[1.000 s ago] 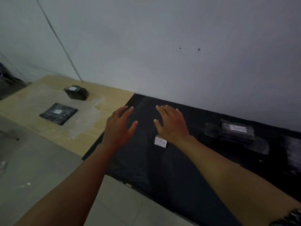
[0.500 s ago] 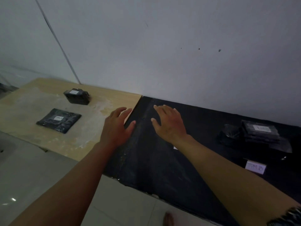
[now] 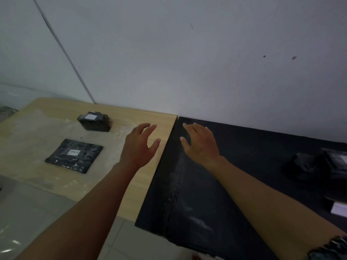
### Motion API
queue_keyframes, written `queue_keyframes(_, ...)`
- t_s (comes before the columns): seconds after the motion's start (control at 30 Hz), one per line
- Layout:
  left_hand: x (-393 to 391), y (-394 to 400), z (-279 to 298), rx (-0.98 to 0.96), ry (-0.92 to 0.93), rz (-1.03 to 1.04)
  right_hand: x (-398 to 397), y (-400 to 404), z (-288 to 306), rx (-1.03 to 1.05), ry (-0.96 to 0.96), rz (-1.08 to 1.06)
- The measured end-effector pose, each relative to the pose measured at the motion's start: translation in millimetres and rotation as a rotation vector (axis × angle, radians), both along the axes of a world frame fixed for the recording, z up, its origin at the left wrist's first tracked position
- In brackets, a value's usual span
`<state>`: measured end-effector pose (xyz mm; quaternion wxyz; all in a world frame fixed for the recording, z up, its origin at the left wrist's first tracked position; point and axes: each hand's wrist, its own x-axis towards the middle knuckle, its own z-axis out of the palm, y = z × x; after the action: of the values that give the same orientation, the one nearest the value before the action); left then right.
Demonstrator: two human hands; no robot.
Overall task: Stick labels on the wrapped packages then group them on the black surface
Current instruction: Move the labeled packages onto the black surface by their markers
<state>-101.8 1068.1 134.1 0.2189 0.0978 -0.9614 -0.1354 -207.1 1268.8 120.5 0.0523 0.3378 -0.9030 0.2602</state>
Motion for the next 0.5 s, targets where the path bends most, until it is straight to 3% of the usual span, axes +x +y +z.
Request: queue_keyframes(0.5, -10.8, -164.5, -9.8, -0.015, -0.050, -0.196, 22.8, -149.9, -12.2, -0.081, 0.056, -0.212)
